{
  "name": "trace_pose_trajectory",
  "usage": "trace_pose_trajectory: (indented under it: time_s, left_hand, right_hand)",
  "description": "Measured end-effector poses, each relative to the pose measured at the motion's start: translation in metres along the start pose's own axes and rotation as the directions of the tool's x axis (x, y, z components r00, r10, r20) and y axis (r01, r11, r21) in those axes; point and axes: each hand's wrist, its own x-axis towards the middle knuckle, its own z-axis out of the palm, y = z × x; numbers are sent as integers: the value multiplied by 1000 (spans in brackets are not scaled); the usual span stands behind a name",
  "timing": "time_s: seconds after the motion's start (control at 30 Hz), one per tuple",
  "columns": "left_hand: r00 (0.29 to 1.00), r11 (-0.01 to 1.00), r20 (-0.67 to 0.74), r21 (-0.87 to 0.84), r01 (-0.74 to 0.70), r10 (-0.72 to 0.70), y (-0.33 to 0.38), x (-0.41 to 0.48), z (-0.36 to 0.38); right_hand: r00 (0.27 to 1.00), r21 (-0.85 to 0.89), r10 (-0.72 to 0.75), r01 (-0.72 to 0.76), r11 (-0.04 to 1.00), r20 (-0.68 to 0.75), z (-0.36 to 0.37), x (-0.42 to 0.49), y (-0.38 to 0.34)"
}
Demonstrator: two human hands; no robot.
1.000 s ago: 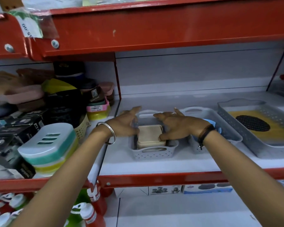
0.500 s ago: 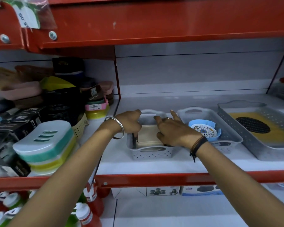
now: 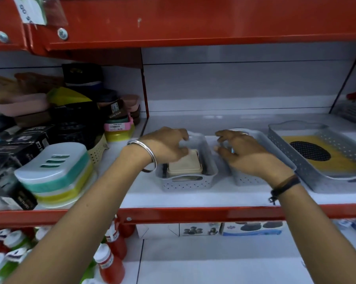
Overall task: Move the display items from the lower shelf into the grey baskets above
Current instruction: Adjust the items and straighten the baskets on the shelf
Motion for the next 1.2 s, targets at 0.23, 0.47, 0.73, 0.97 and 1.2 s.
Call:
trace_pose_trajectory:
  time_s: [0.23,0.47,0.73,0.97,1.2]
  left_hand:
    - [983,991,129,-14,-131,132,29,-28,28]
    - [985,998,-166,42,-46,52,37,-54,69]
    - [940,994,-334,-102,32,-64,45,-58,86]
    - [929,994,-370,-107,-4,-36,58,-85,92]
    - [948,980,-307,-197,22,-83,58,-91,89]
  right_hand:
    - [988,76,146,-142,987,-50,-10,-43,53]
    - [993,92,119,-120,988,12,1,-72,68]
    - [998,143,65,-61,988,-21,1,-80,67]
    - [999,166,-6,15,986,-51,2,-111,68]
    - [999,169,-49,47,985,6,-2,-123,64]
